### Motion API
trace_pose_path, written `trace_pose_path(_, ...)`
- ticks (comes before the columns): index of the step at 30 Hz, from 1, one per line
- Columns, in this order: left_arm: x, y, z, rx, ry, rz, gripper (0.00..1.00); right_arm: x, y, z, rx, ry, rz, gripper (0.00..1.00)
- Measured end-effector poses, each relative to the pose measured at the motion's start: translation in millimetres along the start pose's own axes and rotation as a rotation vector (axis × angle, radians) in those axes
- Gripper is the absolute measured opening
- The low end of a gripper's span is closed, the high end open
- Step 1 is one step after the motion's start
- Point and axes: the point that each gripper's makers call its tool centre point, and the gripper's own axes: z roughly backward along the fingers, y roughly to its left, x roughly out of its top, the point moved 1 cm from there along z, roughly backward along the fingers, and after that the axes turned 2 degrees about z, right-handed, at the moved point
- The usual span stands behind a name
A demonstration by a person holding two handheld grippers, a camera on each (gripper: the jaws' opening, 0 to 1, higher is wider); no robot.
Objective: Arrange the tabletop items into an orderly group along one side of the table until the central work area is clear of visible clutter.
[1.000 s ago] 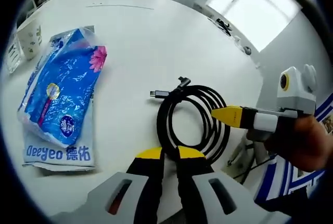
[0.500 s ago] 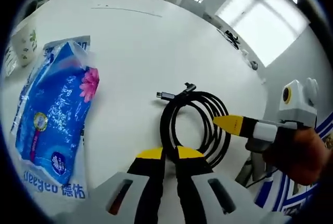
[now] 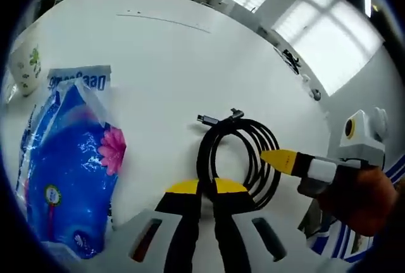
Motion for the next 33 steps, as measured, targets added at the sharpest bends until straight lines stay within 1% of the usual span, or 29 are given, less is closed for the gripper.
trace_pose_path(2, 7.1, 4.4, -3, 0.007, -0.012, 0.021, 0.03, 3.0, 3, -5, 0.007, 0.002, 0.007, 0.01)
trace_pose_path(4, 11.2, 6.2, -4, 0.008, -0.020, 0.042, 0.03, 2.7, 4, -5, 0.003, 0.011, 0.022, 0.02)
trace_pose_path(6, 14.4, 7.3, -4, 0.011, -0.025, 0.047, 0.03, 7.4, 4, -12, 0.001, 0.017, 0.026, 0.02)
trace_pose_path(9, 18.9, 9.0, -3, 0.016, -0.032, 0.047, 0.05, 12.1, 5, -13, 0.002, 0.006, 0.023, 0.03)
trace_pose_path(12, 21.7, 9.0, -1, 0.029, -0.041, 0.020, 0.06, 22.1, 2, -20, -0.002, -0.016, 0.029, 0.03)
trace_pose_path(14, 21.0, 8.9, 2, 0.029, -0.045, 0.018, 0.06, 21.9, 3, -16, -0.007, -0.015, 0.028, 0.04)
trace_pose_path(16, 19.2, 11.3, 5, 0.033, -0.048, 0.014, 0.06, 20.4, 2, -15, -0.012, -0.018, 0.037, 0.04)
trace_pose_path(18, 18.3, 15.2, 10, 0.051, -0.052, 0.002, 0.06, 19.8, 1, -14, -0.015, -0.022, 0.047, 0.04)
trace_pose_path(19, 18.4, 17.0, 12, 0.059, -0.055, -0.002, 0.06, 19.0, 3, -10, -0.015, -0.022, 0.049, 0.04)
trace_pose_path(21, 17.7, 18.8, 16, 0.068, -0.057, -0.018, 0.06, 16.4, 4, -8, -0.013, -0.016, 0.055, 0.06)
trace_pose_path(25, 10.6, 19.3, 31, 0.073, -0.066, -0.023, 0.06, 12.8, 3, -6, -0.016, -0.012, 0.075, 0.10)
trace_pose_path(28, 6.4, 20.5, 38, 0.078, -0.057, -0.077, 0.06, 3.7, 4, 2, -0.013, -0.019, 0.073, 0.10)
trace_pose_path(29, 4.6, 21.9, 40, 0.079, -0.047, -0.112, 0.06, 2.5, 5, 1, -0.012, -0.018, 0.071, 0.10)
trace_pose_path(32, 4.1, 24.7, 45, 0.083, -0.054, -0.115, 0.06, -6.2, 8, 4, -0.012, -0.007, 0.073, 0.10)
trace_pose_path(33, 4.2, 25.5, 51, 0.079, -0.062, -0.114, 0.06, -5.5, 7, 1, -0.011, -0.007, 0.072, 0.11)
